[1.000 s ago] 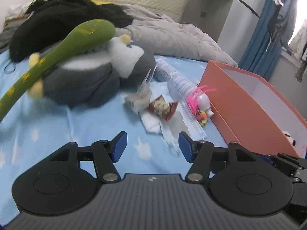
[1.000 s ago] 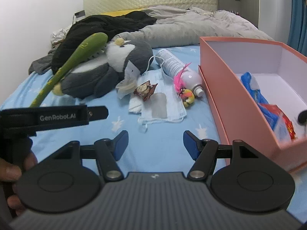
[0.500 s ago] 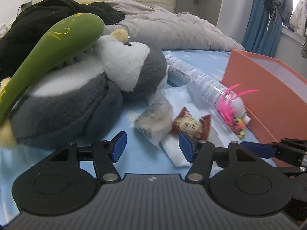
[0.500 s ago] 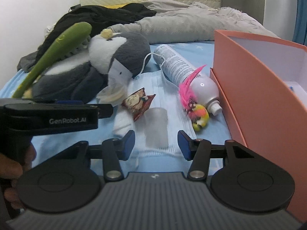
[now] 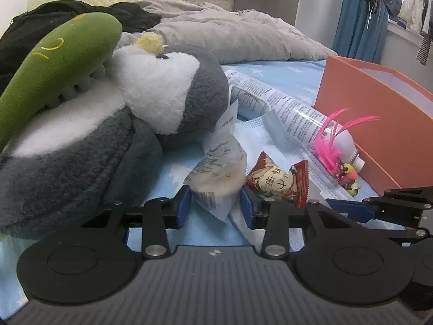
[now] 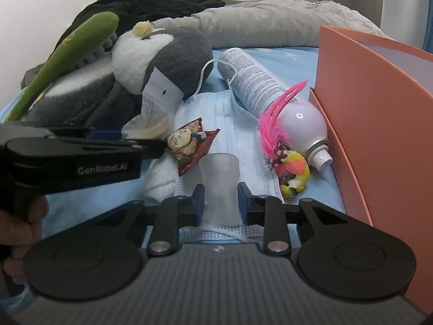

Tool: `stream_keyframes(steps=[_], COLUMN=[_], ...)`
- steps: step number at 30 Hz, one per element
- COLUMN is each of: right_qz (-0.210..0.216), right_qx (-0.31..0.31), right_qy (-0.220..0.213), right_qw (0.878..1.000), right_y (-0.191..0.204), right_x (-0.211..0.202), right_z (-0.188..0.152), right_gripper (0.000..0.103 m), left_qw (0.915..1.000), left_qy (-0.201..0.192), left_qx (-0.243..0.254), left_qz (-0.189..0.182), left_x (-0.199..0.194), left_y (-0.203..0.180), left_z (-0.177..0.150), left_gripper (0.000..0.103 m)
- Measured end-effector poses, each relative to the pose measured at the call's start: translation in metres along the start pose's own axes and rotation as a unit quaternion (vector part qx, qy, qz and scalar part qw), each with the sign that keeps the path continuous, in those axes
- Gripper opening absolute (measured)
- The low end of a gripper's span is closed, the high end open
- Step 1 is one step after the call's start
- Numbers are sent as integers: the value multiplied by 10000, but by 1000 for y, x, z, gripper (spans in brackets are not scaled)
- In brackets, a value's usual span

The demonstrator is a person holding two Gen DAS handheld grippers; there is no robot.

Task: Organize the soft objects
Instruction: 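Grasp the white paper packet with left tool while right tool grasps clear cup, then lift the white packet with left tool while right tool lifts the clear cup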

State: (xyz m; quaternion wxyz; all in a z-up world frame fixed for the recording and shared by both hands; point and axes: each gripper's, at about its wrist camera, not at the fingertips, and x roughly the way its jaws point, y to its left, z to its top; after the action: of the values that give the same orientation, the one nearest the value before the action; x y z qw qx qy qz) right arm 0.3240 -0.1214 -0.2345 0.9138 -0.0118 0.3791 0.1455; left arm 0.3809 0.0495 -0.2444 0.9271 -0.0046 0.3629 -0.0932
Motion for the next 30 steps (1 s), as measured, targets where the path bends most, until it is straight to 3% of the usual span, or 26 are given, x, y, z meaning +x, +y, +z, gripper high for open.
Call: stream_keyframes(steps=[3, 9, 16, 19, 22, 30], right_qz=[13, 26, -24, -20, -30, 61], right_qx=[4, 54, 43, 64, 72, 28], right_qy=[28, -23, -37, -57, -61, -23], right_qw=[10000, 10000, 10000, 10000, 10000, 10000], right_y=[0, -1, 0, 2, 4, 7], right_x=[-2, -19, -44, -60, -75, -111], right_z=[1, 4, -4, -10, -17, -41], right_gripper=[20, 19, 19, 19, 19, 19], left_qw=[10000, 9998, 9987, 9983, 9973, 9939], left_qy=[-51, -105, -20, -6, 35, 240], left_qx=[17, -172, -503, -490, -713, -1048], left_qz=[29, 74, 111, 304, 185, 242], left_x=[-9, -35, -70, -87, -104, -157], left_y=[-4, -4, -4, -6, -4, -30], left_z=[0, -4, -21, -29, -38, -75], left_gripper=[39, 34, 33, 33, 33, 33])
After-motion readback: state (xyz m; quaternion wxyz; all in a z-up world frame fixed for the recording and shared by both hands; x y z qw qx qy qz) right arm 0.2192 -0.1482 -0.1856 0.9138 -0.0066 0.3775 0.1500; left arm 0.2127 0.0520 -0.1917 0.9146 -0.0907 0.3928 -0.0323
